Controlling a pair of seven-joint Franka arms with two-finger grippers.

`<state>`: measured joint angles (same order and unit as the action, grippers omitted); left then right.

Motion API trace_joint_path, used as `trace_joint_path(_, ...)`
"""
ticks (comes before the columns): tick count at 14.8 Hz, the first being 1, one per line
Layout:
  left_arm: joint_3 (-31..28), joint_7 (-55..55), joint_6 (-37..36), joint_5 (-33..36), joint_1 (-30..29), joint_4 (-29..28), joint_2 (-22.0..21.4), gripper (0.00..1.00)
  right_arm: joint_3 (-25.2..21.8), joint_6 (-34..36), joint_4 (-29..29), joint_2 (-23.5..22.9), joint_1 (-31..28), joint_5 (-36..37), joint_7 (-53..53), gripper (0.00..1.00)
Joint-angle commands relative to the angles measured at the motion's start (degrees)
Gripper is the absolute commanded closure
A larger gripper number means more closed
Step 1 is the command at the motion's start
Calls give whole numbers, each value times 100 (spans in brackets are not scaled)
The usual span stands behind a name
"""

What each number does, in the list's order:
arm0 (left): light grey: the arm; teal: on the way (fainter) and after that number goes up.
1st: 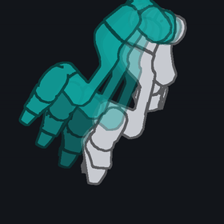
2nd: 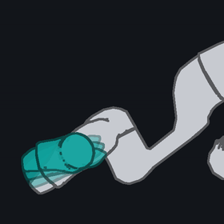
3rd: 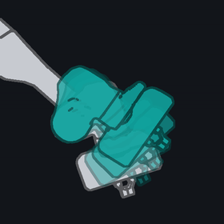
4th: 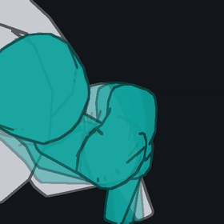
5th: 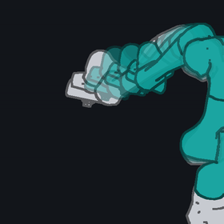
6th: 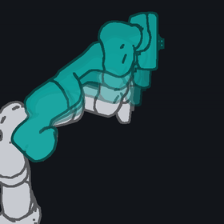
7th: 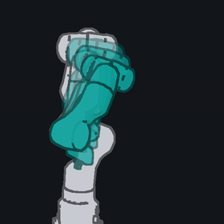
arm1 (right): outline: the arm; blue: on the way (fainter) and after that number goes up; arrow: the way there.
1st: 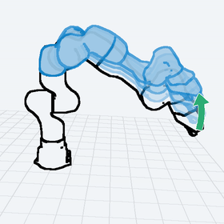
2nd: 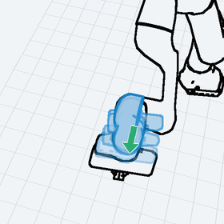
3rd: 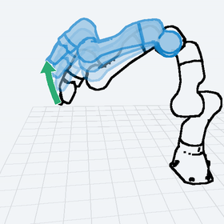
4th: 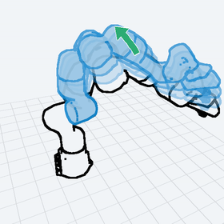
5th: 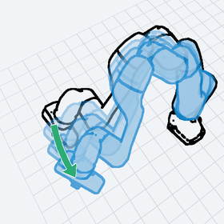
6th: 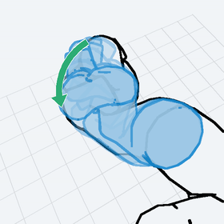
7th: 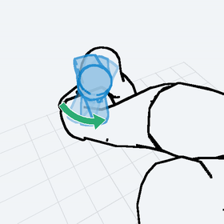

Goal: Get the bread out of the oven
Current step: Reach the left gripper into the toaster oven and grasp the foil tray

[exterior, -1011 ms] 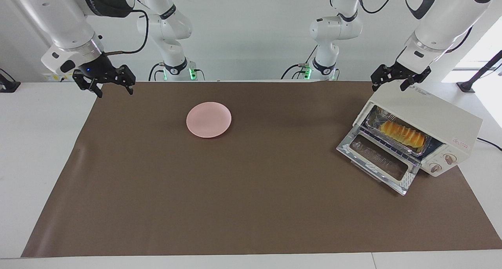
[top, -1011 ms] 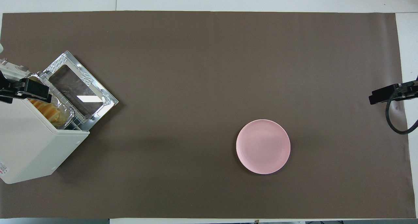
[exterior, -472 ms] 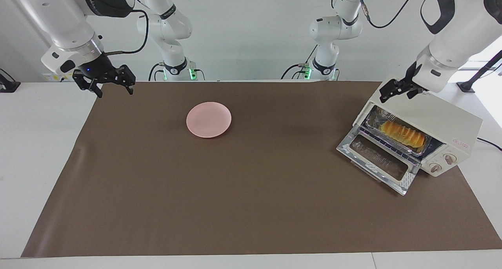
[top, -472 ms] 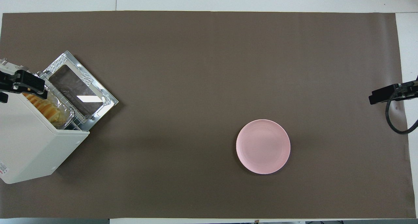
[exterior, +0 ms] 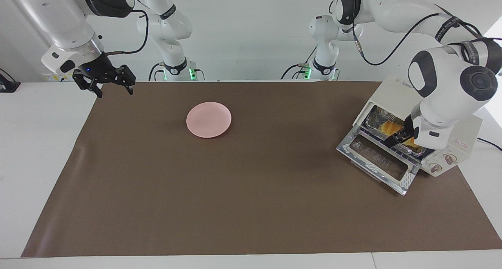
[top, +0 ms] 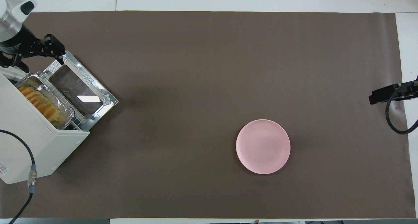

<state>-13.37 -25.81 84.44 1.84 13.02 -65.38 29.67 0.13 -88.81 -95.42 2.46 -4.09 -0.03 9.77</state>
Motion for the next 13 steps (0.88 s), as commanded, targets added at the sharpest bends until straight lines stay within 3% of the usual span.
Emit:
trace_joint_path(1, -122, -932, 590, 149, 236, -885, -364, 0, 49, 74, -38, 79, -92, -15, 95, 0)
trace_joint_path(4, -131, -1433, 1029, 237, 298, -1747, -724, 0, 40, 74, -38, 79, -92, -15, 95, 0)
trace_joint_path(7, -122, -1751, 1478, 782, 412, -2732, -1173, 0, 49, 74, -38, 79, -92, -15, 95, 0)
trace_joint_path(13, -122, -2059, 2145, 791, 421, -3769, -1604, 0, 40, 74, -38, 79, -110, -15, 95, 0)
